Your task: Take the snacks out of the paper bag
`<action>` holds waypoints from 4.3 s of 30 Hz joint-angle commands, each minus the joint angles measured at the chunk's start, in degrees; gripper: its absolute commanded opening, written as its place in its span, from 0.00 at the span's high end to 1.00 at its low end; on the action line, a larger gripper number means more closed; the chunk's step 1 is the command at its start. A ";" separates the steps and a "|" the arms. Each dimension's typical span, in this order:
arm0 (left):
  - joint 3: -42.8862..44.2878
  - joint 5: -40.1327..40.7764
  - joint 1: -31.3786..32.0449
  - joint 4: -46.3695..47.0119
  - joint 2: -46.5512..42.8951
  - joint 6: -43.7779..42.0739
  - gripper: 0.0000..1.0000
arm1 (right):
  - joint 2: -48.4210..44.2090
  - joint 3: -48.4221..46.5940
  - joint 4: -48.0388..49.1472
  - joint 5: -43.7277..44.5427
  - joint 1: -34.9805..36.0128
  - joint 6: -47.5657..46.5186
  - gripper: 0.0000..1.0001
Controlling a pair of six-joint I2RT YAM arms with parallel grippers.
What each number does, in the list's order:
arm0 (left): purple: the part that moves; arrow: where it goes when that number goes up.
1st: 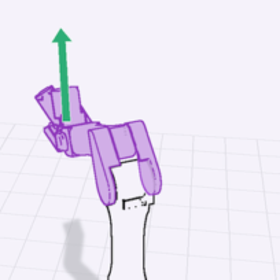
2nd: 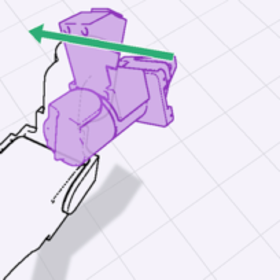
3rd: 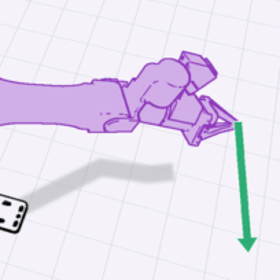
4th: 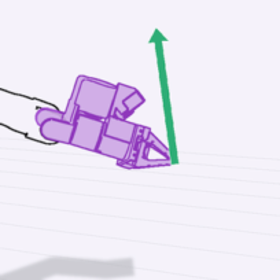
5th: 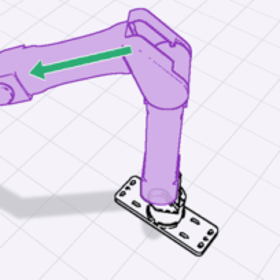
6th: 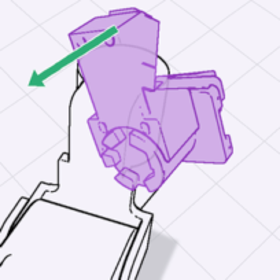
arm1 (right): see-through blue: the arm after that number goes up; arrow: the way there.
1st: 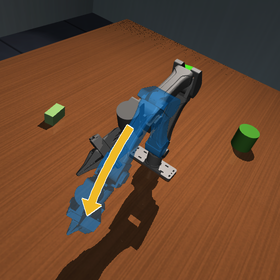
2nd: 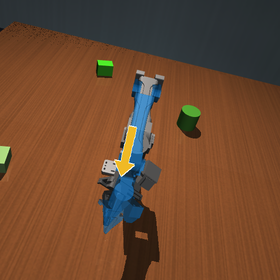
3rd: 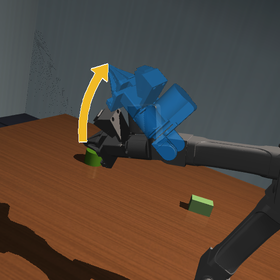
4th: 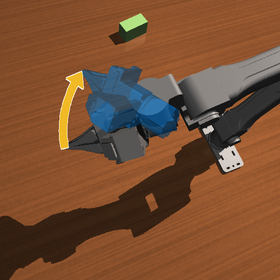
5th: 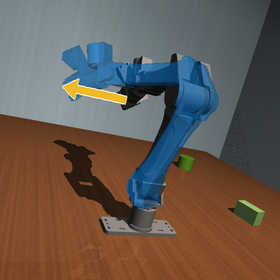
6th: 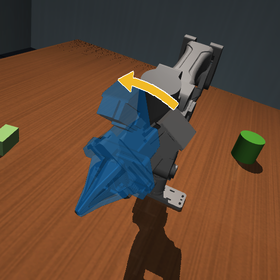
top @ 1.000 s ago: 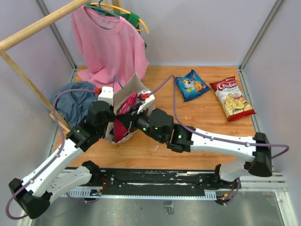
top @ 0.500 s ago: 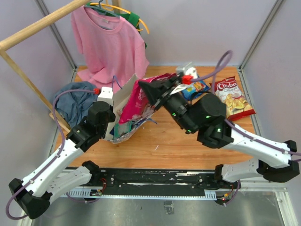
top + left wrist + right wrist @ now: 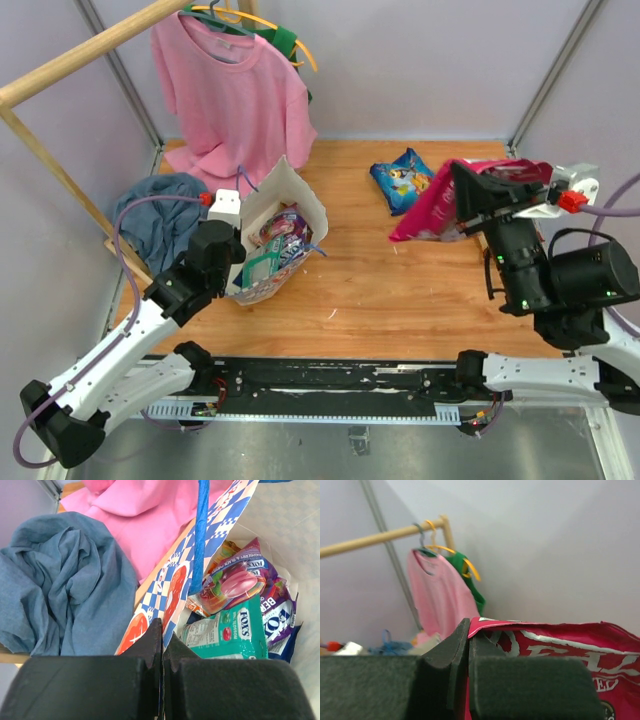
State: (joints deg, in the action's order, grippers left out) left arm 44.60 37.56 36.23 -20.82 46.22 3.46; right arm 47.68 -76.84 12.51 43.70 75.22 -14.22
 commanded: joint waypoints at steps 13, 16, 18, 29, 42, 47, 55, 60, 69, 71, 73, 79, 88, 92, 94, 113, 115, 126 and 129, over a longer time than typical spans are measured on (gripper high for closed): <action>-2.38 -3.01 -0.89 2.40 -1.40 0.45 0.99 | -15.51 33.06 -25.31 18.30 -10.16 32.54 0.99; -2.61 -3.64 -0.90 2.44 -1.43 0.56 0.99 | -13.14 33.86 -28.50 4.38 -21.73 38.76 0.99; -2.77 -3.88 -0.96 2.50 -1.47 0.49 0.99 | -10.70 34.07 -28.50 -4.94 -29.13 41.33 0.99; -3.10 -5.58 -2.05 2.89 -0.71 0.50 0.99 | 10.38 21.99 -26.75 -22.67 -36.18 40.64 0.99; -2.98 -7.61 -3.42 3.15 -0.20 0.68 0.99 | 22.62 14.65 -22.84 -22.72 -32.48 43.20 0.99; -3.17 -7.82 -3.61 3.15 -0.42 0.68 0.99 | 25.01 11.04 -24.28 -19.85 -29.54 42.43 0.99; -3.09 -8.57 -3.80 3.33 -0.46 0.62 0.99 | 16.82 10.89 -27.53 -12.13 -26.22 38.45 0.99; -3.10 -9.14 -3.88 3.34 -0.58 0.49 0.99 | 7.36 14.99 -34.19 -5.14 -25.67 37.81 0.99; -2.68 -10.67 -4.27 3.20 0.46 0.54 0.99 | -4.04 19.59 -48.05 4.68 -22.31 42.52 0.99; -2.51 -10.80 -4.36 3.07 0.64 0.54 0.99 | -2.25 19.93 -47.29 6.50 -22.36 42.70 0.99; -2.64 -10.83 -4.40 3.06 0.47 0.65 1.00 | 0.35 20.90 -45.65 6.33 -23.35 42.92 0.99; -2.93 -11.51 -4.41 3.13 0.50 0.75 0.99 | 9.43 28.95 -33.89 -18.48 -41.58 46.73 0.99; -3.08 -12.30 -4.41 3.17 0.47 0.76 0.99 | 33.05 25.19 -24.64 -28.26 -48.62 43.27 0.94; -3.14 -12.25 -4.41 3.24 0.36 0.77 0.99 | 40.91 20.08 -24.15 -29.85 -48.78 42.04 0.91; -3.12 -12.26 -4.39 3.24 0.50 0.68 0.99 | 42.76 17.53 -24.11 -30.68 -48.77 41.07 0.87; -2.93 -14.10 -4.41 3.15 0.44 0.76 0.99 | 6.29 36.46 -31.59 -35.45 -49.71 44.92 0.04; -2.76 -14.58 -4.41 3.08 0.52 0.76 0.99 | 2.05 41.37 -30.56 -40.49 -56.18 45.76 0.03; -3.11 -14.87 -4.41 3.07 -0.38 1.02 0.99 | 16.99 47.19 -17.53 -65.59 -81.35 48.68 0.45; -3.10 -14.67 -4.41 3.07 -0.27 1.06 0.99 | 25.64 41.60 -17.29 -67.96 -81.30 47.28 0.55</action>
State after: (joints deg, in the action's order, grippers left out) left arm 42.30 24.05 32.21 -18.96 46.44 3.70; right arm 65.67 -29.52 -8.38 -17.54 -5.37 33.65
